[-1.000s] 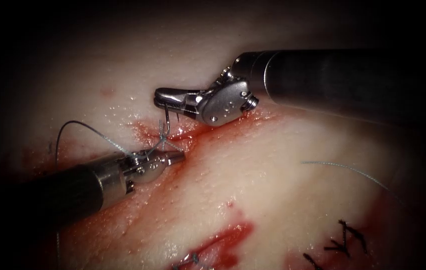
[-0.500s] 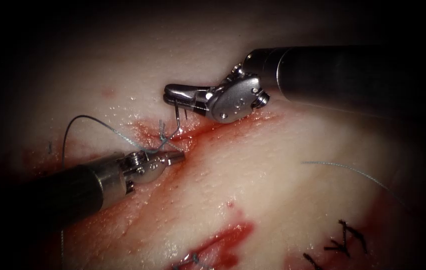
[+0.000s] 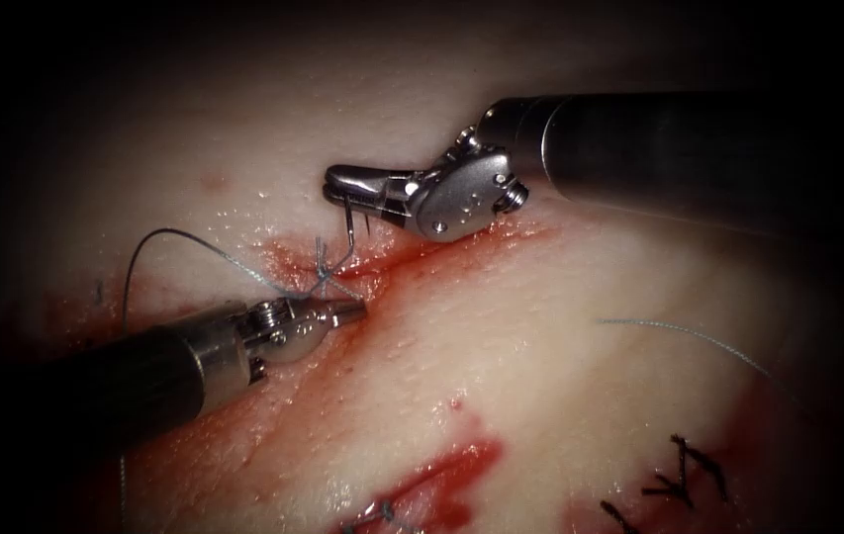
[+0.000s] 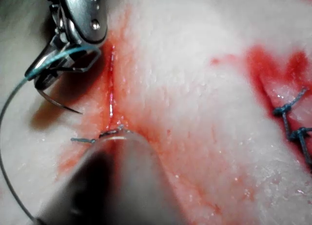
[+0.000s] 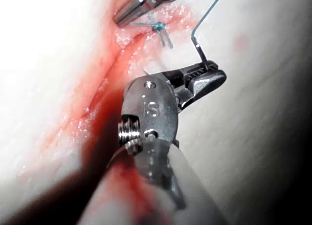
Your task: Wound Closure
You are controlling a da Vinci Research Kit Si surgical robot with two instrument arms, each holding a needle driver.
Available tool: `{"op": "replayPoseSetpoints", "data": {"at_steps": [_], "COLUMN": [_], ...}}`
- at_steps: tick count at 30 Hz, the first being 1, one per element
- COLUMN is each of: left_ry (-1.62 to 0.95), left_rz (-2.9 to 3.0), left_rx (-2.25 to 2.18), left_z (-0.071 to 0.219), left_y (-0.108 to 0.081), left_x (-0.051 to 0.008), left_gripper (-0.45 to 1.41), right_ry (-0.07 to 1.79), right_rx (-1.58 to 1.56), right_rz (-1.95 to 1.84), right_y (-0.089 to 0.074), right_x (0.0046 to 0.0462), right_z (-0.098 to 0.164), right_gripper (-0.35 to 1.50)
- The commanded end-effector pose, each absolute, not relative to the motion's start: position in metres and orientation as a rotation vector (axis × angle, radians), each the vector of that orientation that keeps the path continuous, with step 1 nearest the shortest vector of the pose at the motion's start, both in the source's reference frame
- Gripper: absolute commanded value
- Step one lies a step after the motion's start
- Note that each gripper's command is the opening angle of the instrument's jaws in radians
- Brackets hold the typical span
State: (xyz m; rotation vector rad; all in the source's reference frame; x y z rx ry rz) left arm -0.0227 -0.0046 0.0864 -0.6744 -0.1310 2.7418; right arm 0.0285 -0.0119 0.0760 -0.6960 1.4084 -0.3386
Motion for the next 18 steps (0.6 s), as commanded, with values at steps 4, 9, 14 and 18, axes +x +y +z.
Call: {"op": "replayPoseSetpoints", "data": {"at_steps": [4, 9, 14, 18], "left_ry": [-0.128, -0.129, -0.134, -0.141], "left_rz": [2.742, 2.742, 2.745, 2.740], "left_rx": [-0.676, -0.677, -0.681, -0.684], "left_z": [0.0869, 0.0869, 0.0867, 0.0867], "left_y": [-0.0041, -0.0040, -0.0039, -0.0038], "left_x": [-0.0233, -0.0232, -0.0229, -0.0227], "left_gripper": [-0.11, -0.10, -0.03, -0.03], "right_ry": [1.402, 1.390, 1.372, 1.373], "right_rx": [-0.700, -0.711, -0.702, -0.674], "right_rz": [-0.358, -0.359, -0.389, -0.358], "right_y": [-0.0119, -0.0129, -0.0150, -0.0154], "right_x": [0.0294, 0.0295, 0.0294, 0.0292], "right_z": [0.0775, 0.0779, 0.0793, 0.0799], "right_gripper": [-0.35, -0.35, -0.35, -0.35]}}
